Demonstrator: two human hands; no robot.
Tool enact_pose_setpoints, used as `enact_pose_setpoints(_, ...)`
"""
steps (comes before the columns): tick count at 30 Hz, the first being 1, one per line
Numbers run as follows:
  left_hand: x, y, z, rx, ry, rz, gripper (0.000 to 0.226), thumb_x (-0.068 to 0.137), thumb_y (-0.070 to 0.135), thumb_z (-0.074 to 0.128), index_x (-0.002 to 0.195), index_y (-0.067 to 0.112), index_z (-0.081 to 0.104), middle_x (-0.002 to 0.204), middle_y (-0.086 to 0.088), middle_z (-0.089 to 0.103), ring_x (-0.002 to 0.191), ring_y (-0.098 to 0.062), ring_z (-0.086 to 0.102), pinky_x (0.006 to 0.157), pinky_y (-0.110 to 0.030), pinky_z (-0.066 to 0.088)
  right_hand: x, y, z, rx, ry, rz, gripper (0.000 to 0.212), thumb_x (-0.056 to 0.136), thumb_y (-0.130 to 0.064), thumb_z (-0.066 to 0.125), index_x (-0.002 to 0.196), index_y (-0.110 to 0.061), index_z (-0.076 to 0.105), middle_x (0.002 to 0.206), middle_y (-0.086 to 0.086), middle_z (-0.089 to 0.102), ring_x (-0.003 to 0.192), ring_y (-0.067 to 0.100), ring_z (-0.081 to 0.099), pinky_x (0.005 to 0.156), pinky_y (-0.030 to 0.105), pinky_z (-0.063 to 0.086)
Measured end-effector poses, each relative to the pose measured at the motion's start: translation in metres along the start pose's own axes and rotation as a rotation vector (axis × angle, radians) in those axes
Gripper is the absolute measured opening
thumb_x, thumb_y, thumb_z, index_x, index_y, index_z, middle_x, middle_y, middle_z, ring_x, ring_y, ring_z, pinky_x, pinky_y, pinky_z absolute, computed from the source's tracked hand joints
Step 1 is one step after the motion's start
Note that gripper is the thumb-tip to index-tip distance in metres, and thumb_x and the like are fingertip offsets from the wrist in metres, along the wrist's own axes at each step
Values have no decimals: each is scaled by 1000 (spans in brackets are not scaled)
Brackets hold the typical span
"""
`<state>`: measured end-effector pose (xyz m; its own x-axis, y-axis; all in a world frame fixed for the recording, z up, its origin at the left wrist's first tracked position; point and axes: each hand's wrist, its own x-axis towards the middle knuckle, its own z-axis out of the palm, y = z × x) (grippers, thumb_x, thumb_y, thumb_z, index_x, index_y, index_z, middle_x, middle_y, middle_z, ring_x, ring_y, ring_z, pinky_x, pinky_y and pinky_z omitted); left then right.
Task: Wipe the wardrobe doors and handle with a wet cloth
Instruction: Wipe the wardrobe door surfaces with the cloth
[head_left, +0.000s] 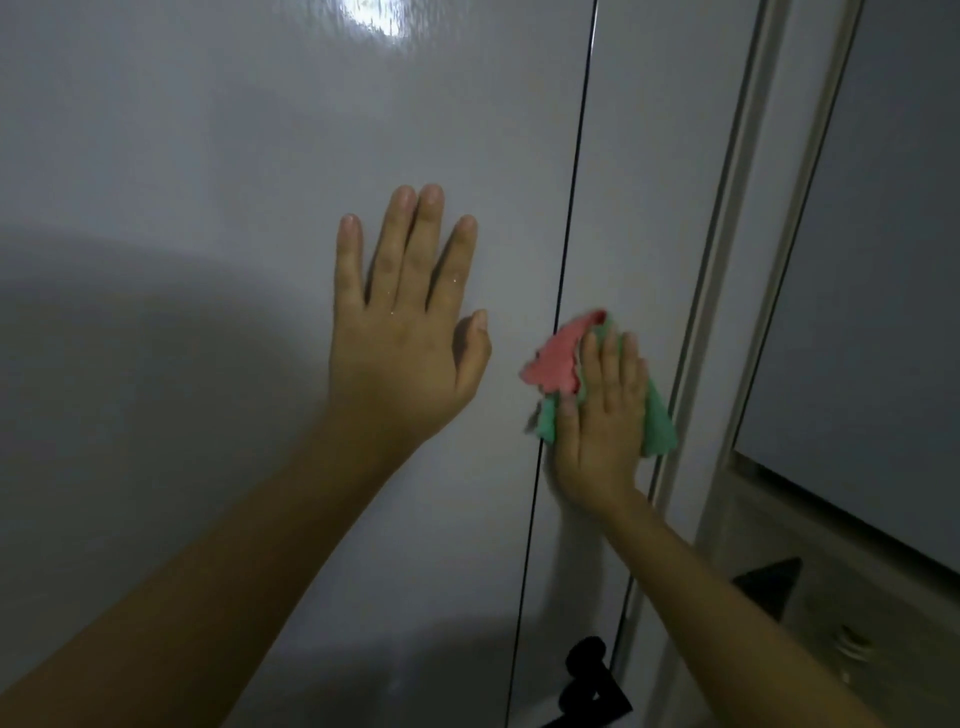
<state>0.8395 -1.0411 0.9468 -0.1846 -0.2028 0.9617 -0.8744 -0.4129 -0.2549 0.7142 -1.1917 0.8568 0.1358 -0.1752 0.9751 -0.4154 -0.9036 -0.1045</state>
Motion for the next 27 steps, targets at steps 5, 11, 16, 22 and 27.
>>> enact_pose_setpoints(5,0,0,0,10,6,7,57,96,33,39,145,3,36,151,-22,30,142,-38,24,116,-57,12,50,25,-12,34,103,203,57,102,-37,18,151,-7,15,157,11,17,146,20,7,120,35,-1)
enact_pose_setpoints(11,1,-1,2,-5,28,6,56,96,32,39,144,3,38,150,-22,31,141,-38,25,116,-56,12,25,-33,14,49,112,234,55,102,-34,19,151,-10,9,158,6,8,146,27,7,120,38,-1)
enact_pose_setpoints(16,0,0,2,8,30,-2,56,95,32,40,144,4,39,150,-21,31,142,-37,25,116,-56,12,-31,19,7,-30,-33,97,55,104,-41,10,152,-15,7,157,5,9,147,22,3,120,36,-2)
enact_pose_setpoints(22,-1,1,2,37,13,-8,58,95,33,40,145,4,37,151,-22,30,142,-38,25,116,-56,10,5,-45,20,84,175,450,59,100,-35,20,149,-5,10,156,8,9,146,29,10,119,42,3)
enact_pose_setpoints(27,0,1,2,24,22,-2,58,93,32,42,145,5,37,151,-22,30,142,-38,25,116,-55,9,-42,-17,21,-36,-30,-142,56,102,-38,19,153,-21,3,160,-4,0,148,24,6,119,44,4)
